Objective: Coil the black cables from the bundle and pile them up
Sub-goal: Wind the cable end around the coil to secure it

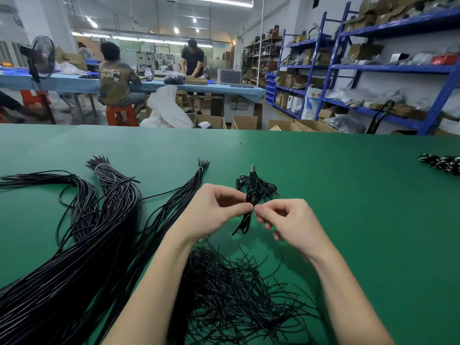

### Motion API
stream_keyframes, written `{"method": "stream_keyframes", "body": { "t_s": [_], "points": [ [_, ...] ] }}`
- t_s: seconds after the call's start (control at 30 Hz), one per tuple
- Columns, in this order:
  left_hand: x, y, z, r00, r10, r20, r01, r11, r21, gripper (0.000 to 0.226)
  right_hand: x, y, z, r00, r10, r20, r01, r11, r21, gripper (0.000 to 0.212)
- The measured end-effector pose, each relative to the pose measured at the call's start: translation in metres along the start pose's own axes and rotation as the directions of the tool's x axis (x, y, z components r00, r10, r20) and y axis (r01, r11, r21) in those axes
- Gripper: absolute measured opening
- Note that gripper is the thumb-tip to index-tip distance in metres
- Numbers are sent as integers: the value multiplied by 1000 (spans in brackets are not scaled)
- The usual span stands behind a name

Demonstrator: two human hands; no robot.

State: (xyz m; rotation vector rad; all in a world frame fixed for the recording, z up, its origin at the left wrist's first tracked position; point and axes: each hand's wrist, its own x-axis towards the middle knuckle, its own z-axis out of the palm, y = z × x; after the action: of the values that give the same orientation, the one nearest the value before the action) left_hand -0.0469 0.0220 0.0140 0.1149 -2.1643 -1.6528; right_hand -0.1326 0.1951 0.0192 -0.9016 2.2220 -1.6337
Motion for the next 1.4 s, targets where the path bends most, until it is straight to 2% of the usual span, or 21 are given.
{"method": "stream_keyframes", "body": {
  "t_s": [0.03,0.1,0.13,0.17,0.27,0.33,0.43,0.53,0.6,0.7,0.77,0.8,0.87,0.9,0.93,0.97,1.0,1.07,1.1,1.2,1.4],
  "points": [
    [-1,0,0,1000,22,17,-22,999,40,14,0,-1,-3,989,130,77,-140,978,152,17],
    [-1,0,3,999,30,22,-31,999,27,16,-1,-2,-5,910,324,258,-411,786,462,13],
    [-1,0,5,1000,22,8,-22,1000,0,16,-2,-1,-5,883,347,316,-468,692,550,12],
    [0,-1,7,1000,-4,-10,4,999,-37,16,-2,0,-4,883,335,329,-468,673,573,12],
    [-1,0,6,988,-154,25,156,959,-235,22,-3,2,-5,963,146,226,-220,911,349,10],
    [-2,-1,0,965,-231,124,259,911,-319,39,-3,1,-7,977,2,211,-49,975,218,9],
    [-4,0,-3,938,-276,212,338,868,-364,37,-4,2,-8,978,-158,140,160,987,-2,3],
    [-4,2,-3,937,-273,216,339,855,-393,26,-4,5,-4,920,-390,31,383,881,-279,9],
    [-3,1,-2,948,-252,195,312,860,-404,33,-3,7,0,901,-433,-26,411,871,-269,15],
    [-2,-1,1,970,-194,146,238,878,-415,27,-3,9,7,972,-232,-45,235,970,69,27],
    [-3,-1,3,983,-158,98,183,904,-387,25,-3,9,12,999,-15,38,1,933,361,30],
    [-3,0,4,987,-142,79,161,919,-359,25,-3,9,15,991,90,94,-125,860,495,26],
    [-1,1,8,991,-125,42,131,940,-316,25,-1,8,19,943,261,207,-329,622,711,11],
    [-1,1,9,991,-134,15,132,941,-313,22,0,8,21,915,317,249,-384,504,773,4],
    [0,0,11,988,-151,-12,140,937,-321,17,2,7,23,896,351,271,-413,442,796,3],
    [1,-2,13,984,-175,-31,155,930,-332,13,3,8,24,889,371,269,-427,458,780,7],
    [2,-5,15,978,-202,-42,176,923,-341,11,4,10,25,894,381,234,-423,547,722,13],
    [3,-10,18,959,-273,-70,230,901,-367,10,5,17,26,917,387,96,-383,789,481,35],
    [3,-13,18,947,-306,-93,250,889,-384,10,5,21,26,924,380,31,-365,858,360,46],
    [5,-20,18,904,-381,-196,274,866,-417,9,6,31,22,931,364,-32,-349,912,215,62],
    [17,-26,16,839,-434,-328,300,872,-386,8,8,53,23,952,296,-72,-303,943,-136,63]
  ]
}}
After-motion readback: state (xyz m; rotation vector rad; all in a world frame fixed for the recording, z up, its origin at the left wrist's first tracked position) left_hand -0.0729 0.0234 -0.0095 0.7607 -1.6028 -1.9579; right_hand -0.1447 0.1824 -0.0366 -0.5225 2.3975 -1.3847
